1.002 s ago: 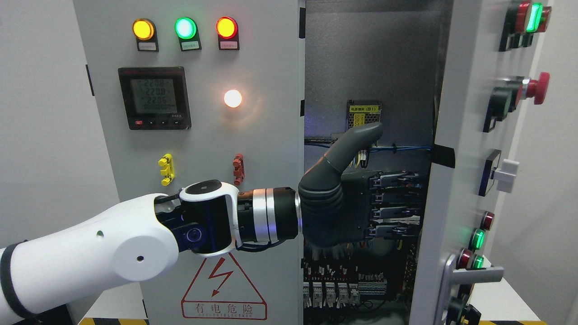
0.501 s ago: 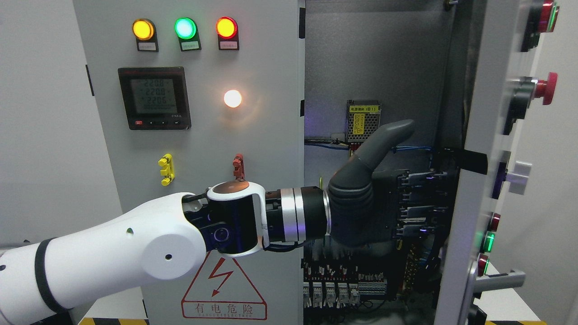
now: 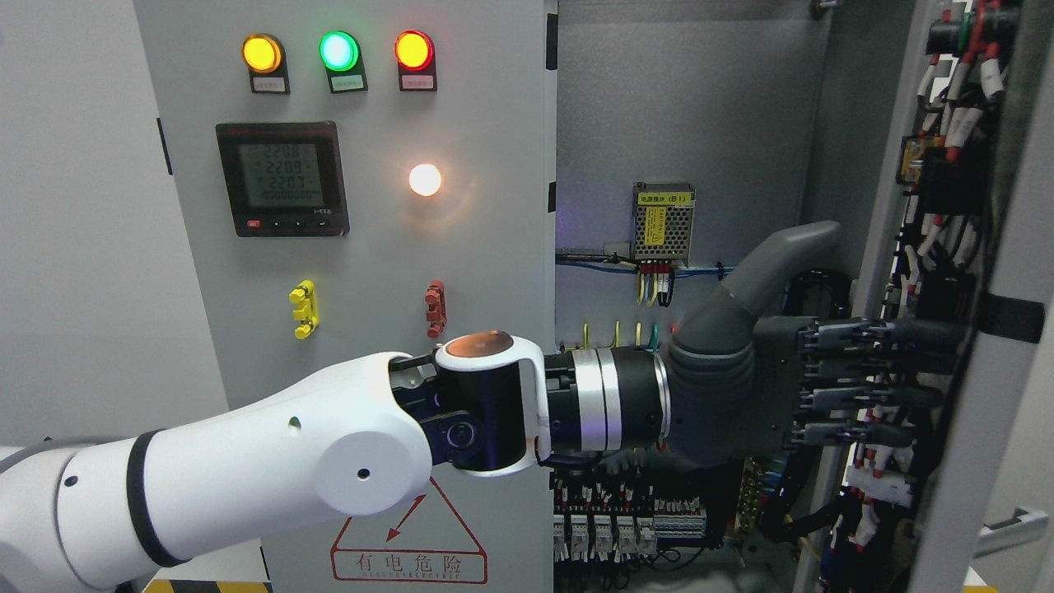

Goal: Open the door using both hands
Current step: 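Push the door outward with the left hand to swing it wide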

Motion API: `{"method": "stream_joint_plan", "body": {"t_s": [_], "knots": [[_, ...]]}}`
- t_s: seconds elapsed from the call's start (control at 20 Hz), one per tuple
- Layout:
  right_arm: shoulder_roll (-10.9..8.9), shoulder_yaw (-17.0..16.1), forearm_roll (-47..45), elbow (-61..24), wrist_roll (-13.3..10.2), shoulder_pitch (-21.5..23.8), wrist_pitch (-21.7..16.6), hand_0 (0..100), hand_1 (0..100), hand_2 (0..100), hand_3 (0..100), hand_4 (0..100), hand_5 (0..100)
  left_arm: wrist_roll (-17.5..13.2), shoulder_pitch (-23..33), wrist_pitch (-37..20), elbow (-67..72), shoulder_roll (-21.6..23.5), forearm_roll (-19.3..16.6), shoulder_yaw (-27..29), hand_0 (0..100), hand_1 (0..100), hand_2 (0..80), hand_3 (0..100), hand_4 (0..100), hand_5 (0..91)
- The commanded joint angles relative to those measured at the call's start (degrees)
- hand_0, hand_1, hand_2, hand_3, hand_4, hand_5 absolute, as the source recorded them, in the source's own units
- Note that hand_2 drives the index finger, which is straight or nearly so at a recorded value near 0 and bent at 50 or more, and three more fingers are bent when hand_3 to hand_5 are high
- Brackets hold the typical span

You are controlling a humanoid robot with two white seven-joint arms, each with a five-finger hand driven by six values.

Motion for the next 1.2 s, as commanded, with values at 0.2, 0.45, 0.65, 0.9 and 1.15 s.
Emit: {"method": "stream_joint_plan", "body": {"t_s": [0.2, 0.45, 0.65, 0.9, 1.15], "knots": [[0.0, -0.01, 0.01, 0.0, 0.03, 0.0, 0.02, 11, 0, 0, 0, 0, 0, 1.65, -0.03, 0.46, 2.98, -10.66, -0.96, 3.94, 0, 0, 0.0, 0, 3, 0.0], [0.0, -0.01, 0.01, 0.0, 0.03, 0.0, 0.02, 11, 0, 0, 0, 0, 0, 2.09, -0.12, 1.68, 6.15, -14.8, -1.66, 4.47, 0, 0, 0.0, 0, 3, 0.0], [0.0, -0.01, 0.01, 0.0, 0.03, 0.0, 0.02, 11, 0, 0, 0, 0, 0, 4.37, -0.03, 1.69, 7.03, -17.18, -3.77, 4.38, 0, 0, 0.0, 0, 3, 0.0], [0.0, -0.01, 0.01, 0.0, 0.03, 0.0, 0.02, 11, 0, 0, 0, 0, 0, 7.18, -0.03, 1.25, 7.03, -18.23, -4.04, 4.2, 0, 0, 0.0, 0, 3, 0.0], [0.0, -0.01, 0.01, 0.0, 0.03, 0.0, 0.02, 11, 0, 0, 0, 0, 0, 9.91, -0.29, 0.72, 6.85, -19.2, -4.04, 4.12, 0, 0, 0.0, 0, 3, 0.0]]}}
